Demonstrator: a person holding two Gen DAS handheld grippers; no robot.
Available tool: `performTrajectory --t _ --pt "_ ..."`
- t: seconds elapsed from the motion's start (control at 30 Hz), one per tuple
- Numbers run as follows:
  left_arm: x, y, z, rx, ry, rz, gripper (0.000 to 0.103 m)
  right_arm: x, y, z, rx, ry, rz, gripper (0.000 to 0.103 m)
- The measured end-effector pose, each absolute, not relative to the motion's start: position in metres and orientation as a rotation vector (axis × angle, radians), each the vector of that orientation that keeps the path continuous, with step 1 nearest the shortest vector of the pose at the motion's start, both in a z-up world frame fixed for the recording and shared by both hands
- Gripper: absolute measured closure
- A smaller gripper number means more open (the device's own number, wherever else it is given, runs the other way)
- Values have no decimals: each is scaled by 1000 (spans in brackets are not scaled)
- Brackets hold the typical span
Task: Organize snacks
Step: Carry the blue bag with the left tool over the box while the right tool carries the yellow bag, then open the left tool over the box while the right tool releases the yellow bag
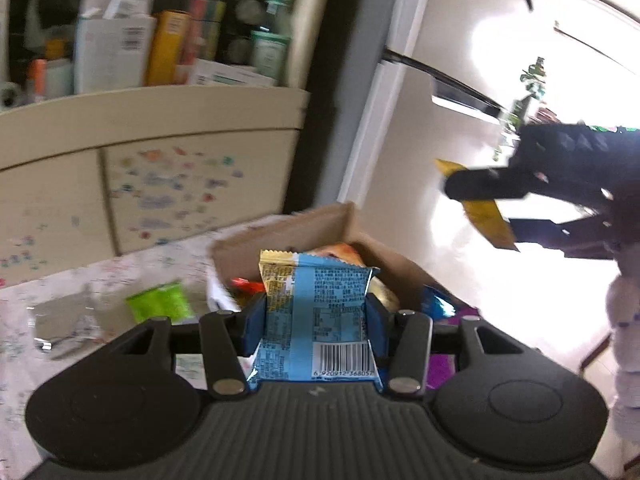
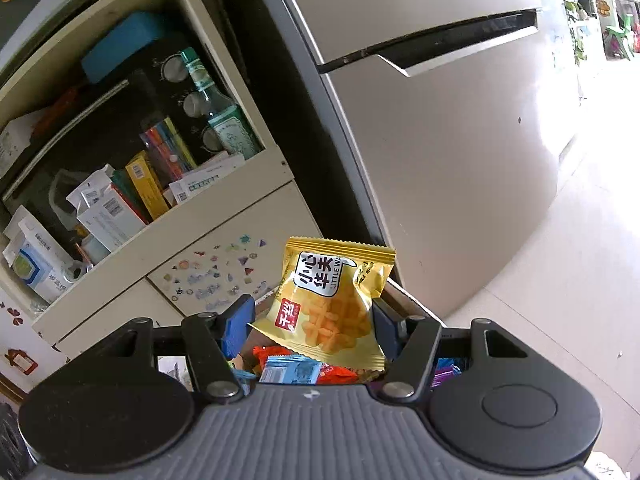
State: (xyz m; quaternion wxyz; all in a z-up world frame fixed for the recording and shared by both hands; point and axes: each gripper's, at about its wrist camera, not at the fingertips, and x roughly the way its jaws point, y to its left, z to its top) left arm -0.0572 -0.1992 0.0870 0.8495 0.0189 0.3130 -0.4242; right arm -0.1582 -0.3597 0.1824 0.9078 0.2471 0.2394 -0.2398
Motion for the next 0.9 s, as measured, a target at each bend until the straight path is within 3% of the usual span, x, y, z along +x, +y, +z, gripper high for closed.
performTrajectory --t 0.3,0.33,0.4,0.5,0.9 --pt "-76 -230 72 51 697 -1001 52 -157 -365 177 522 540 -522 34" --pt "-77 -231 69 52 706 -1008 50 -158 -365 176 527 548 -529 33" --pt "-81 -231 67 52 709 -1011 33 -158 -366 173 527 560 -538 31" --pt "-80 -225 72 27 694 -1013 20 -157 -367 174 530 561 -540 24" --pt "-45 -182 100 -38 652 -851 17 -144 -351 174 540 537 -439 20"
